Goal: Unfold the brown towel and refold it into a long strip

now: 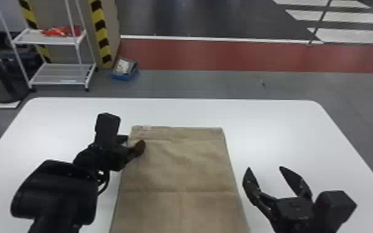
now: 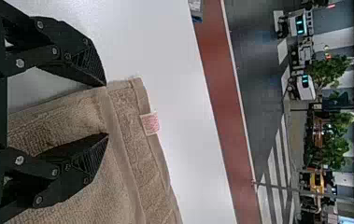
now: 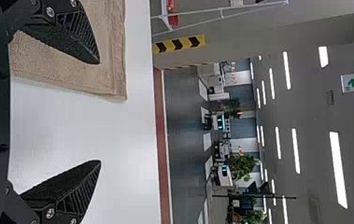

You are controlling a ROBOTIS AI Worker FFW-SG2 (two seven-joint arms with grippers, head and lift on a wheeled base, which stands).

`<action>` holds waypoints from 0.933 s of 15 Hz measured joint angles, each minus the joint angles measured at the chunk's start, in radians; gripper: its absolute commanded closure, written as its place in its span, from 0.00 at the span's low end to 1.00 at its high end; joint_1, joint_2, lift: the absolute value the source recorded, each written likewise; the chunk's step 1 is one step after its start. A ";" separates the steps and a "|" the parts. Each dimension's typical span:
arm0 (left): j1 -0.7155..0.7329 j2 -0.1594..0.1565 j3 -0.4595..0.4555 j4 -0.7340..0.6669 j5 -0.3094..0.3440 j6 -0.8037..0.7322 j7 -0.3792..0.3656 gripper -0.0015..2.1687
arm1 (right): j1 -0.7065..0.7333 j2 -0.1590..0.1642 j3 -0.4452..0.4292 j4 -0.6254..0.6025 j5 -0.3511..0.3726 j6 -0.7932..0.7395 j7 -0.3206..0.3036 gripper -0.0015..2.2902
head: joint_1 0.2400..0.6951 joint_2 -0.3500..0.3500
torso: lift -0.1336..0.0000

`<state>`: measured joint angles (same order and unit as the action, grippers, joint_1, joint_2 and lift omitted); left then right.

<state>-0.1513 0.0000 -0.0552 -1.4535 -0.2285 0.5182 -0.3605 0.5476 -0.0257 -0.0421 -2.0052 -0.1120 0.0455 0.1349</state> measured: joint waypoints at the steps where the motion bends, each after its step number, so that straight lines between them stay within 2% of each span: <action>1: 0.005 0.000 -0.001 -0.007 0.000 0.000 0.003 0.28 | 0.000 0.000 0.000 0.000 0.000 0.000 0.000 0.06 | 1.00 0.40 | 0.11; 8: 0.070 0.000 -0.011 -0.113 0.000 0.000 0.003 0.28 | -0.006 -0.006 0.001 0.010 -0.006 0.003 0.000 0.06 | 1.00 0.39 | 0.11; 9: 0.077 0.000 -0.016 -0.125 -0.001 0.000 -0.005 0.34 | -0.006 -0.006 0.001 0.011 -0.006 0.003 0.000 0.06 | 1.00 0.38 | 0.11; 10: 0.080 0.000 -0.019 -0.130 -0.004 0.000 -0.013 0.48 | -0.007 -0.006 0.001 0.012 -0.007 0.003 0.000 0.06 | 1.00 0.37 | 0.11; 14: 0.082 0.000 -0.028 -0.133 -0.015 0.000 -0.014 0.49 | -0.009 -0.011 0.001 0.016 -0.016 0.001 0.000 0.06 | 1.00 0.37 | 0.11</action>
<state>-0.0689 0.0000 -0.0828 -1.5860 -0.2432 0.5178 -0.3745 0.5382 -0.0370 -0.0412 -1.9894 -0.1278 0.0463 0.1349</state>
